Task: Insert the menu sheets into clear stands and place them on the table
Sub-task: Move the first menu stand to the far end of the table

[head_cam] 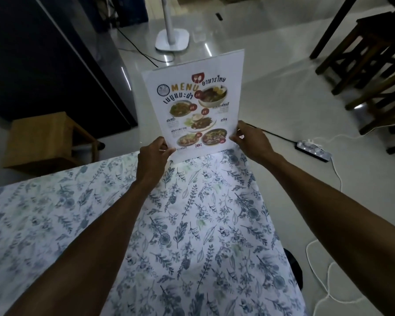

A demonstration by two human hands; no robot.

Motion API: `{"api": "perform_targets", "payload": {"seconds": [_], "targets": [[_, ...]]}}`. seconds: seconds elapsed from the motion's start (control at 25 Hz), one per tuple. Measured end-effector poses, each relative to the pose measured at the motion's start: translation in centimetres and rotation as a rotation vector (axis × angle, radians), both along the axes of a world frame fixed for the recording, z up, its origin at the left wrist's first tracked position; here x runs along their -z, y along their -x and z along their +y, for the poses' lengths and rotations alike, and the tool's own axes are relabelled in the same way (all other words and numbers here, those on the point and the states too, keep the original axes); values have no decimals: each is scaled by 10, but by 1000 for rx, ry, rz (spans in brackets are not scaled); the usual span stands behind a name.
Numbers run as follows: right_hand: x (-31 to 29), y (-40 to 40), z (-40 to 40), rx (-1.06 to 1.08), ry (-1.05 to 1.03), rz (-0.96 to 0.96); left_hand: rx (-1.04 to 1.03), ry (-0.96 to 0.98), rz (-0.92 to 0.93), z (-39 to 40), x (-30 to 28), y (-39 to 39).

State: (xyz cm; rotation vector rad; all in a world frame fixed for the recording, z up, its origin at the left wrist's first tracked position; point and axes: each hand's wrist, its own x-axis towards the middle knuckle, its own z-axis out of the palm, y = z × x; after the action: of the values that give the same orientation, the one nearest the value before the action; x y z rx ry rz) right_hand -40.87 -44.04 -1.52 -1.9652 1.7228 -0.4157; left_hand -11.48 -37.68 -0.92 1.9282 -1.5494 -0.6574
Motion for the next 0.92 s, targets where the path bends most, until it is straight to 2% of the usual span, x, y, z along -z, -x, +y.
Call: {"api": "perform_targets", "payload": {"seconds": [0.2,0.36,0.68,0.92], "targets": [[8,1,0,-7,13,-14,32,23,-74,2,5,1],[11,-5,0,26,-31,-15,15,-49,-108,5,7,11],[5,-4,17,184,-166,-76,-46,-167,-25,13,-2,14],[8,-14,62,272,-241,-56,-95,-229,-32,56,-2,1]]}}
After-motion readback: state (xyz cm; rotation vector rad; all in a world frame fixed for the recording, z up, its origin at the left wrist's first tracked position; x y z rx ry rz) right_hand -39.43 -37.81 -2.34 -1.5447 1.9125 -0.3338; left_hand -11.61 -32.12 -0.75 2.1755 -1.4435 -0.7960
